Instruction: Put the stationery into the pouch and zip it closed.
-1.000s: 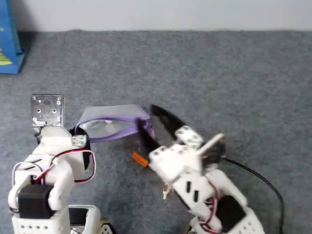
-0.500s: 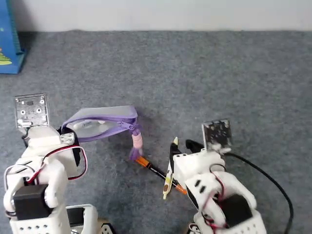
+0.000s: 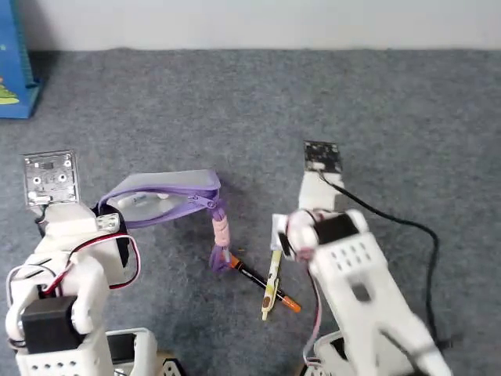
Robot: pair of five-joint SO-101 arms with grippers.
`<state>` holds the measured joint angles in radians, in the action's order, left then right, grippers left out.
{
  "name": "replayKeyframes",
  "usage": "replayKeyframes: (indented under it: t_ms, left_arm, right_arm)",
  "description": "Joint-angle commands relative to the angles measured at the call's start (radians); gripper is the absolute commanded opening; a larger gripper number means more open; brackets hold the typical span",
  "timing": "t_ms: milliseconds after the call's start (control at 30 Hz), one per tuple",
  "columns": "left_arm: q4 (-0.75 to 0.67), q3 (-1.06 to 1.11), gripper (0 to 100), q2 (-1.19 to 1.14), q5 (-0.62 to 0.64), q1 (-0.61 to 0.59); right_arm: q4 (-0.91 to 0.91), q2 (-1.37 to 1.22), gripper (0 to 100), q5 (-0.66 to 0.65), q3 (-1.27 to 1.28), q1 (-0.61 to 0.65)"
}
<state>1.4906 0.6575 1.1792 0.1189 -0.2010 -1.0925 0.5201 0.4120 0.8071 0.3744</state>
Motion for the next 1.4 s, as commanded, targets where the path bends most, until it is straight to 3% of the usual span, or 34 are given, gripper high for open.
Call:
replayKeyframes:
  t_ms: [0,200,400,567,1033,1200,1367]
  left_arm:
    - [-0.025,-0.028,1,0.0,0.006,-0.011]
    - [-0.023,-0.027,1,0.0,0.006,-0.008]
    - [-0.023,-0.027,1,0.0,0.006,-0.008]
    - [-0.023,-0.027,1,0.0,0.006,-0.008]
    - [-0.026,-0.012,1,0.0,0.006,-0.006]
    - [-0.029,-0.018,1,-0.006,0.006,0.0]
    - [-0.029,-0.018,1,-0.008,0.006,0.084]
  right_arm:
    - [0.107,-0.176,13.6,0.009,-0.089,0.005]
    - [0.271,-0.404,13.6,0.009,-0.12,0.007]
    - [0.295,-0.555,13.6,0.008,-0.167,0.018]
    - [0.291,-0.562,0.9,0.008,-0.173,0.012]
    - [-0.067,-0.01,0.9,-0.037,-0.161,0.021]
    - [-0.116,0.26,0.8,-0.094,-0.161,0.022]
    - [-0.108,0.504,0.8,-0.153,-0.161,0.073]
